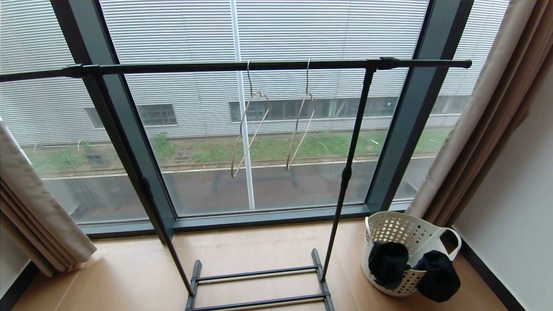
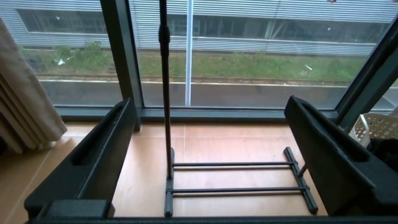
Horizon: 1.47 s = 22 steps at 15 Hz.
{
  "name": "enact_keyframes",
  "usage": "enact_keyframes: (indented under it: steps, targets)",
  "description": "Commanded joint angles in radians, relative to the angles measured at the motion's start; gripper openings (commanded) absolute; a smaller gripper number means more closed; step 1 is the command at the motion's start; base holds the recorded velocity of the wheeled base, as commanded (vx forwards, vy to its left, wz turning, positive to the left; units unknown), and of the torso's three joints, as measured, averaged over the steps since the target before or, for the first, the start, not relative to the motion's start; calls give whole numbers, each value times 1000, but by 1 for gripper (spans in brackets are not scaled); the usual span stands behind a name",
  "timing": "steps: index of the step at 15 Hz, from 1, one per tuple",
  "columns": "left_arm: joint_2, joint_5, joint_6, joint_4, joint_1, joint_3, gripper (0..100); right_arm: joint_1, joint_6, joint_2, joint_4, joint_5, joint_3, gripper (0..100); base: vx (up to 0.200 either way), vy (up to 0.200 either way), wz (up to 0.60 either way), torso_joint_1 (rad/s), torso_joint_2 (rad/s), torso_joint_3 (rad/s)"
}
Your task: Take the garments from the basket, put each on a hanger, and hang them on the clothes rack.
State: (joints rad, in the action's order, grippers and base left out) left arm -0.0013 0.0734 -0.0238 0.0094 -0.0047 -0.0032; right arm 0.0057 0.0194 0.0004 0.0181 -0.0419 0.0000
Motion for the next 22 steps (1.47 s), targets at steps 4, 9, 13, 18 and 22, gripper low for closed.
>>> enact_keyframes:
  steps: [4,9,13,18,22]
  targets:
    - [1,0,-2,0,0,0,100,0,-4,0,0,0,0,100,0,0,0,-249,551,295]
    - [1,0,-1,0,0,0,100,0,-2,0,0,0,0,100,0,0,0,-228,516,287]
    - [1,0,-2,0,0,0,100,0,-2,0,0,0,0,100,0,0,0,-207,494,284]
    - [1,0,1,1,-1,0,100,0,-4,0,0,0,0,100,0,0,0,-191,478,285]
    - [1,0,1,1,0,0,100,0,-4,0,0,0,0,100,0,0,-300,-67,176,110]
